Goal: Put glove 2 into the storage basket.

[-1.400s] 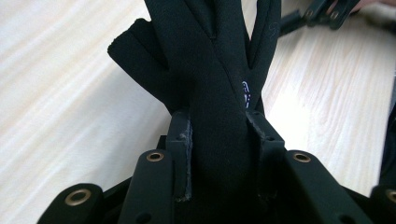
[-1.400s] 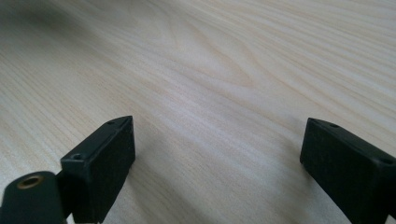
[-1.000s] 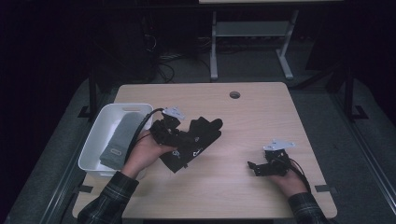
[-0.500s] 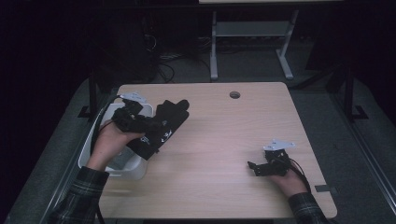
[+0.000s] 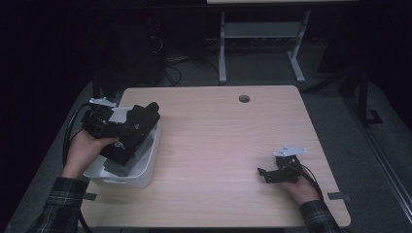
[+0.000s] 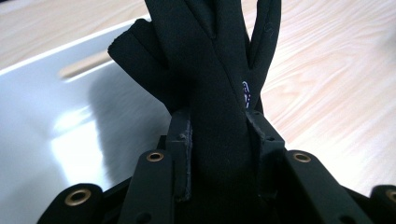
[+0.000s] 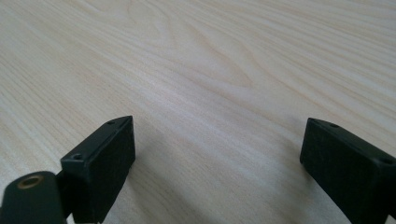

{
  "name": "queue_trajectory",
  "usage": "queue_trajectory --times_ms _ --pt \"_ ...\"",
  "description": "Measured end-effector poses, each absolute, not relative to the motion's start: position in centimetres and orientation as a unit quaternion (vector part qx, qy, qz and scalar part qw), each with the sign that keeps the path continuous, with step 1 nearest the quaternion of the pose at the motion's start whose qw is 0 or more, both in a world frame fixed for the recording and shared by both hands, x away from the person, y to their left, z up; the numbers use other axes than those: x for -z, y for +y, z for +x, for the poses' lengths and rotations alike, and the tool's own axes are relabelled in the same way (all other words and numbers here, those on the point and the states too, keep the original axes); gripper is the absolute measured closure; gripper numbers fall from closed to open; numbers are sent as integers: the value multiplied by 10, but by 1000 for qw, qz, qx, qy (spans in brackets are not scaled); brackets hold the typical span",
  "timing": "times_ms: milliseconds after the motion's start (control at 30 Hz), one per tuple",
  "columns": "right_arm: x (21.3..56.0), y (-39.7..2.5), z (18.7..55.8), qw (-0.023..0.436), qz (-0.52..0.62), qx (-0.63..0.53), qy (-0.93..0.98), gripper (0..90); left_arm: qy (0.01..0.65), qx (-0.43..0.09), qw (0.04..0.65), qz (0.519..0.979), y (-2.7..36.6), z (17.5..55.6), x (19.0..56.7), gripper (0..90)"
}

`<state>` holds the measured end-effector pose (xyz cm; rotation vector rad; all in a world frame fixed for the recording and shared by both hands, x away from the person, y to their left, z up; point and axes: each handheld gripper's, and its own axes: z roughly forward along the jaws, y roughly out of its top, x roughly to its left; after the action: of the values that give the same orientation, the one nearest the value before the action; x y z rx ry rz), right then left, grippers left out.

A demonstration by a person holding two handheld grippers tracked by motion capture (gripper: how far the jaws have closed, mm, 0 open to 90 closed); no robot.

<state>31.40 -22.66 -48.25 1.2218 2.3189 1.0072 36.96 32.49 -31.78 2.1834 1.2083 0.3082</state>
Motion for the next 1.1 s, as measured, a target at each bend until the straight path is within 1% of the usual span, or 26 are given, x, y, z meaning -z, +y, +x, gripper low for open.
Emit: queue_trajectory --times_ms 333,467,567,800,867,933,1033,1100 --pt "482 -226 314 167 430 -354 814 102 489 -113 282 818 340 378 344 649" --pt "482 -226 314 167 430 -353 814 102 495 -115 271 817 343 382 352 623" --pt "482 -226 314 167 430 -354 814 102 497 -118 265 818 345 384 358 576" --pt "482 -226 314 167 430 -353 814 102 498 -139 265 814 346 385 362 366" --pt "482 -226 314 167 430 -353 814 102 500 -146 268 811 347 384 360 298" --pt "482 -226 314 167 430 -353 814 102 500 -155 278 806 348 383 357 248" --pt "483 -226 314 167 430 -353 814 102 494 -160 289 805 348 381 349 205" --pt "483 -226 314 167 430 -353 814 102 488 -160 299 804 345 379 345 200"
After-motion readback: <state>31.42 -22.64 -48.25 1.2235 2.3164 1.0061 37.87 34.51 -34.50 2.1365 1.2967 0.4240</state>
